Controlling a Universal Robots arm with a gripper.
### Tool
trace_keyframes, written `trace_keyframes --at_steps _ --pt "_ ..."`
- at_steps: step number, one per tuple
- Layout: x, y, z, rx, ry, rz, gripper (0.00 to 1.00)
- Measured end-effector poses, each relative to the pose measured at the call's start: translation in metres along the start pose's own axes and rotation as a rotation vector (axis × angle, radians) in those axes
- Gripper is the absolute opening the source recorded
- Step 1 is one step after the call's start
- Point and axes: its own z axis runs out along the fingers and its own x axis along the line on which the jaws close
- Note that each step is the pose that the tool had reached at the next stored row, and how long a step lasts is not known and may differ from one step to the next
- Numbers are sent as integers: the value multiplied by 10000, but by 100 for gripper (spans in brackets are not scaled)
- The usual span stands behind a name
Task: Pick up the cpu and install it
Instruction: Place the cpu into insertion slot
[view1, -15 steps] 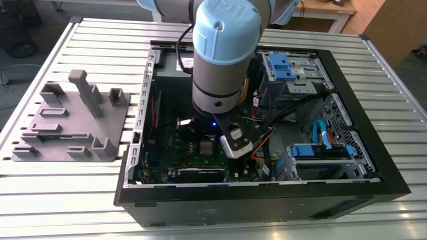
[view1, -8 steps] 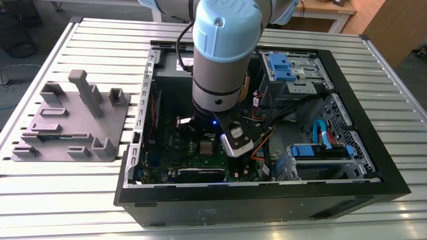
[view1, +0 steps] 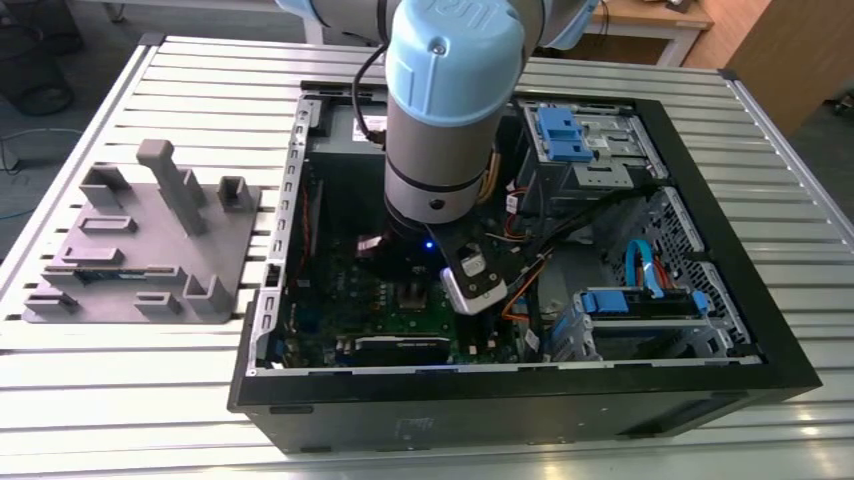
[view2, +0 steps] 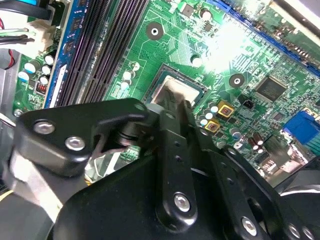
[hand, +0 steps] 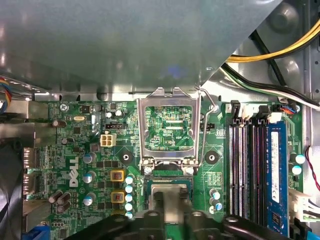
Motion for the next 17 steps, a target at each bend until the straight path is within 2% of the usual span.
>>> trace_keyframes --at_steps 1,3,4,5,10,11,13,17 --pt "0 0 0 -12 0 0 27" --pt "0 0 0 -36 0 -1 15" --pt "0 0 0 -48 -1 -1 15" --pt "0 0 0 -60 0 -1 11" --pt "-1 0 6 -88 -10 155 11" --pt "-1 0 9 -61 -20 260 11" --pt "-1 -1 12 90 -52 380 11" --pt "1 -1 21 101 -56 383 11"
